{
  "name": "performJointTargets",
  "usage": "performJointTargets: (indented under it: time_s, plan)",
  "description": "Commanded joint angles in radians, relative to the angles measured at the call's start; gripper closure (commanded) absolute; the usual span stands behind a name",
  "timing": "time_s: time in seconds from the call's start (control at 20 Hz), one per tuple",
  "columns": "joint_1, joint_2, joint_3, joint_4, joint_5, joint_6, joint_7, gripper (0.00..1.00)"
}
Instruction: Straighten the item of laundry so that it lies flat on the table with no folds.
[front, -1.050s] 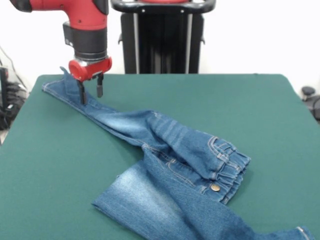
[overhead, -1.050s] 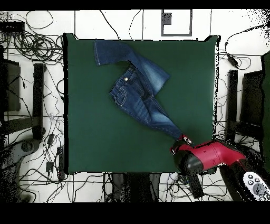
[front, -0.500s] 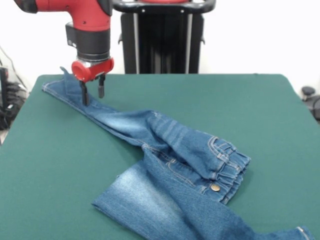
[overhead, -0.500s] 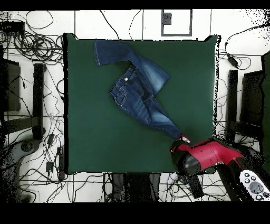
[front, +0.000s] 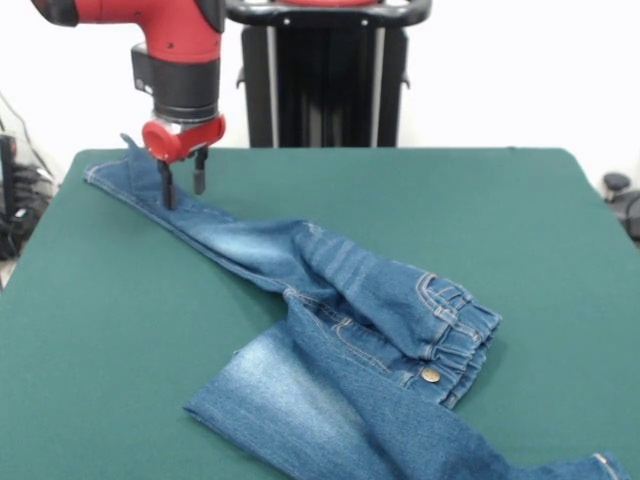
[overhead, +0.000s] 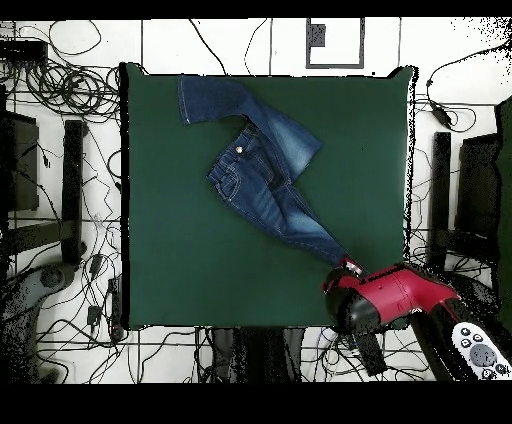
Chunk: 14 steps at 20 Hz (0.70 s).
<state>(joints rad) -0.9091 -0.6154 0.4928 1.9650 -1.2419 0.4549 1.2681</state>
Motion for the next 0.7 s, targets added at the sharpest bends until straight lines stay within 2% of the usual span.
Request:
performJointTargets:
  time_s: [0.05, 0.7]
  plan:
    - [0.036, 0.047, -0.016, -0.094, -0.093, 0.009, -0.115, 0.00]
    - [0.037, 0.045, -0.024, -0.098, -0.126, -0.004, -0.109, 0.00]
